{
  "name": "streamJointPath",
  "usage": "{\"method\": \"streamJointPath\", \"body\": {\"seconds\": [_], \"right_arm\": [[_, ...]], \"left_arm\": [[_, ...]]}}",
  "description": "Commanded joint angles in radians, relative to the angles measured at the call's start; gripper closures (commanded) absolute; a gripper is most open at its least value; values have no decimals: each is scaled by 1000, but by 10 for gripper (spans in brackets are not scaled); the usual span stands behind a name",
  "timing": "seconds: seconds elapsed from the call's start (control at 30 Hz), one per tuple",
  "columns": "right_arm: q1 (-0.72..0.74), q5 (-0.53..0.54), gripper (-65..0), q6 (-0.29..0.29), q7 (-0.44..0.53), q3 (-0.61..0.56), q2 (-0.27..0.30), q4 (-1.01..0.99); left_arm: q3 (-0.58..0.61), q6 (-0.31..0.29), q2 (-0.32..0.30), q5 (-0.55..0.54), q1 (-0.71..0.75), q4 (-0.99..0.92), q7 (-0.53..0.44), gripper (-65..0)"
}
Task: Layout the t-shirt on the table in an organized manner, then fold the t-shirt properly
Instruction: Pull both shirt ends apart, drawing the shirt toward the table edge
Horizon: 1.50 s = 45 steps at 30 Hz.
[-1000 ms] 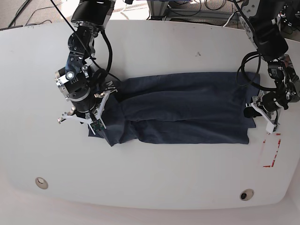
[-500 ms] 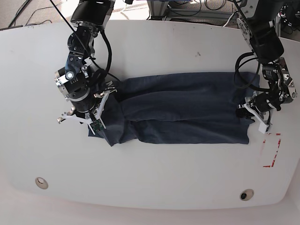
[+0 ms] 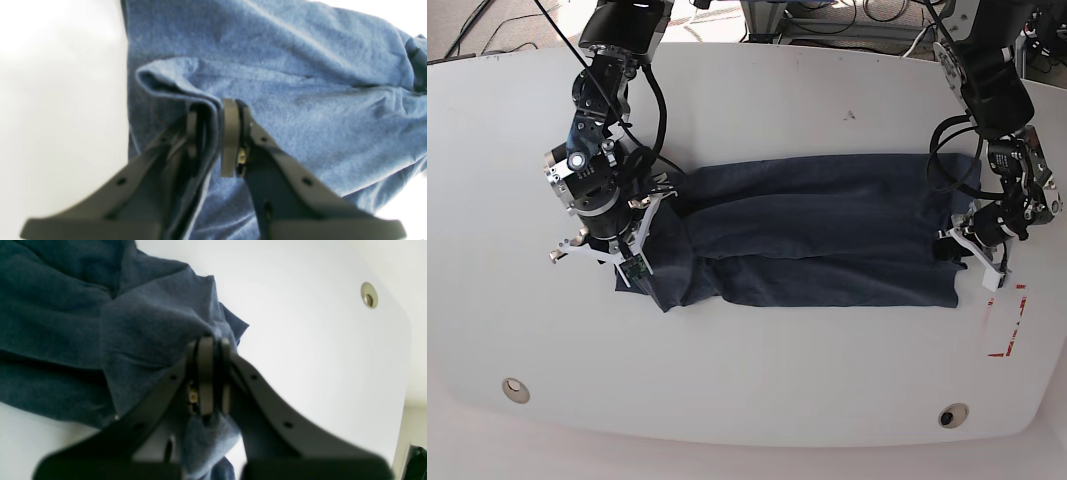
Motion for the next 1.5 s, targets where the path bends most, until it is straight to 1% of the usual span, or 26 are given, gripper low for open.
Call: {"method": "streamJointPath", "body": {"seconds": [0.0,0.07,0.17,0.33,0.73,0.87,1.27,1.47], "right_arm": [[17,10,-2,-6,22,-1,3,18],[19,9,-2,-6,22,-1,3,18],[20,9,-2,-6,22,-1,3,18],[22,9,-2,-6,22,-1,3,20],[43,2,-2,-6,22,5,3,43],[46,2,-2,-6,24,5,11,50],[143,1,-2,-6,24,7,69,52],[206,1,-2,-6,24,7,112,50]], "left_arm": [[-1,-1,-17,-19,-26,15,-18,-31],[0,-1,-17,-19,-26,15,-18,0],[0,-1,-17,-19,-26,17,-18,-11],[0,-1,-19,-19,-26,37,-18,-7],[0,-4,-20,-19,-18,279,-15,-6],[-1,-7,-45,-23,-18,356,24,-6],[-1,-9,-48,-23,-18,626,50,-4],[-1,-9,-48,-25,-57,733,114,-4]]}}
